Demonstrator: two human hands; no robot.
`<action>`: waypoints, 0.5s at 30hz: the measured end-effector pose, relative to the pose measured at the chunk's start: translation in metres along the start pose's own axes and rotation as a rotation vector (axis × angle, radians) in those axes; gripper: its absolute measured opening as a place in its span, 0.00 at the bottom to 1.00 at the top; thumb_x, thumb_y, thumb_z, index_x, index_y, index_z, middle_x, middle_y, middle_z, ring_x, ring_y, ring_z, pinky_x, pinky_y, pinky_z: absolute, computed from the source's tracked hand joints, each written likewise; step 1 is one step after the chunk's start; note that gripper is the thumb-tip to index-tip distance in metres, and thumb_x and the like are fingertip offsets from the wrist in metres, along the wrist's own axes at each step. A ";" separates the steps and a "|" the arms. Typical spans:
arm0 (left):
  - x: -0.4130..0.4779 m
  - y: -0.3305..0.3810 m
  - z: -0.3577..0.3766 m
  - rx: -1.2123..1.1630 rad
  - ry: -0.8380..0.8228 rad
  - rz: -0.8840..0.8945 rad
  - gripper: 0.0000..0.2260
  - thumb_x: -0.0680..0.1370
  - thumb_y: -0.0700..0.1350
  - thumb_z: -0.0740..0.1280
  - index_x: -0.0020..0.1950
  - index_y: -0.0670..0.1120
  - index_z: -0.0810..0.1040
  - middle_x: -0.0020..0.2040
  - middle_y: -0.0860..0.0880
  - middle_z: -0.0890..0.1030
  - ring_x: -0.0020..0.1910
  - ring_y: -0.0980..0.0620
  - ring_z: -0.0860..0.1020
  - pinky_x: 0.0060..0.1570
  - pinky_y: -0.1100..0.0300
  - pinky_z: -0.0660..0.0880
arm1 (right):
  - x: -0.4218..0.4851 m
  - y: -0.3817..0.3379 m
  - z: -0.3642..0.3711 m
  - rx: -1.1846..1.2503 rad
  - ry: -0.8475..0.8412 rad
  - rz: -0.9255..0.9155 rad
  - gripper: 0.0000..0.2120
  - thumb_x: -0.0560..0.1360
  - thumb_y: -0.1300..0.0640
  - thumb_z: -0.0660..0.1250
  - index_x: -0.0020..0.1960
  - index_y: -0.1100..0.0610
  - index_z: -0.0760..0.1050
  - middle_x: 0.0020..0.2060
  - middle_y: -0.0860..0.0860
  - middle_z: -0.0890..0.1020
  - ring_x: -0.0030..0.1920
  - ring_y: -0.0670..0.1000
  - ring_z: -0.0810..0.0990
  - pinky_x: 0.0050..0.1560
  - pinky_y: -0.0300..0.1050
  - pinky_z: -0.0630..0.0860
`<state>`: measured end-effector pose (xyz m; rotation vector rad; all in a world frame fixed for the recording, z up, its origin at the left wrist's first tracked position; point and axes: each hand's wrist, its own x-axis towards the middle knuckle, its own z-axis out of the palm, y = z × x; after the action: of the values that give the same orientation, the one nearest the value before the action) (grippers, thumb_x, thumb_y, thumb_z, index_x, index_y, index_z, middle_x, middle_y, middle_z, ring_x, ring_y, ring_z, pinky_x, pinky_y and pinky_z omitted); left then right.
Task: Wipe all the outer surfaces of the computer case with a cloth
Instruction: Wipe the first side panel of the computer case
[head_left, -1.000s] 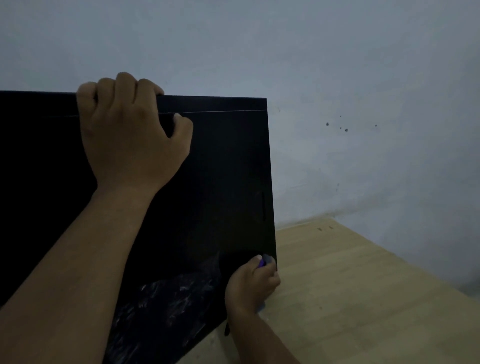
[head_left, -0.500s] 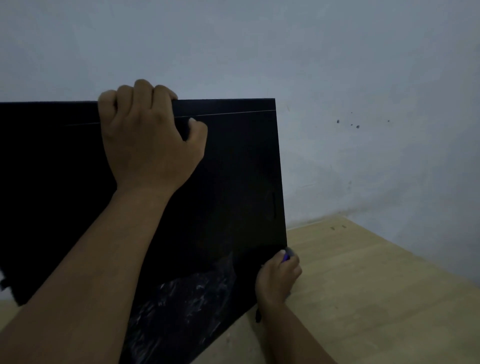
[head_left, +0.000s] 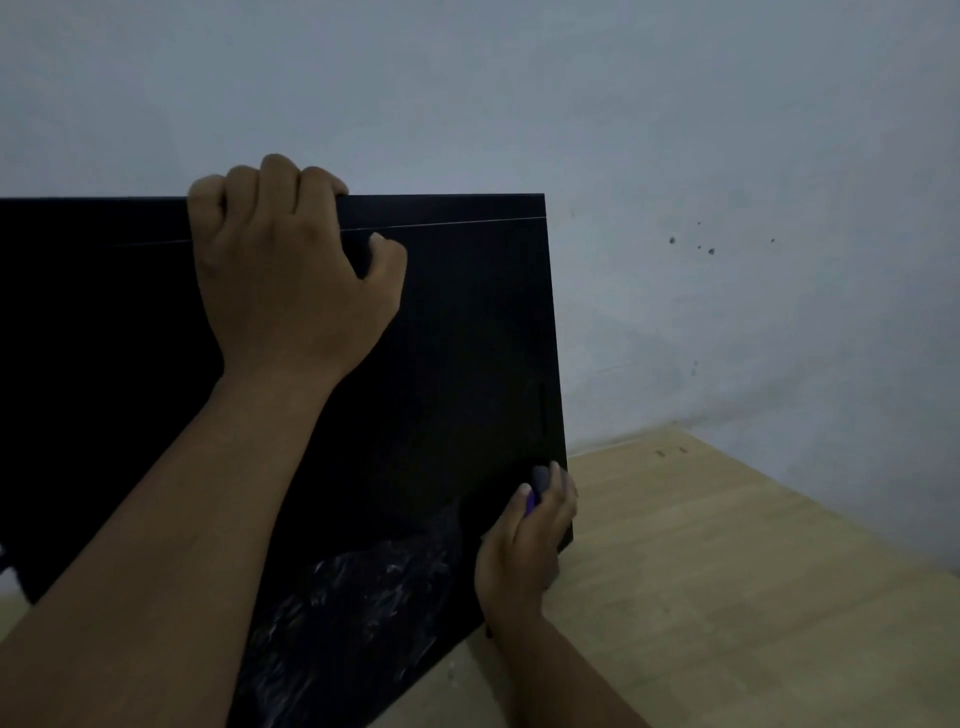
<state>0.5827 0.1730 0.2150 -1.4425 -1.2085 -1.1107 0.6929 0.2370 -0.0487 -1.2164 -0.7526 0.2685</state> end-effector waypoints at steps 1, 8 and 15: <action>0.000 0.000 0.000 0.000 -0.001 0.001 0.21 0.76 0.56 0.59 0.59 0.42 0.77 0.54 0.41 0.77 0.57 0.39 0.72 0.66 0.48 0.59 | 0.002 0.000 -0.001 0.004 0.032 0.103 0.27 0.81 0.44 0.48 0.75 0.56 0.63 0.74 0.53 0.63 0.73 0.55 0.65 0.70 0.52 0.66; 0.000 0.001 0.000 -0.005 0.008 -0.009 0.21 0.75 0.56 0.59 0.59 0.42 0.77 0.54 0.42 0.77 0.56 0.40 0.72 0.65 0.48 0.59 | 0.009 -0.005 -0.001 0.028 0.082 0.405 0.20 0.84 0.49 0.51 0.74 0.54 0.65 0.73 0.53 0.64 0.71 0.57 0.67 0.69 0.61 0.65; 0.000 0.002 0.001 -0.006 0.011 -0.013 0.22 0.75 0.56 0.60 0.58 0.41 0.77 0.53 0.41 0.77 0.55 0.39 0.72 0.66 0.48 0.59 | 0.006 -0.075 -0.005 0.254 -0.130 -0.053 0.21 0.84 0.52 0.53 0.76 0.53 0.64 0.76 0.45 0.61 0.74 0.36 0.56 0.66 0.21 0.53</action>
<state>0.5844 0.1739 0.2150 -1.4332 -1.2093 -1.1308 0.6852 0.2103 0.0213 -0.9442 -0.8354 0.3904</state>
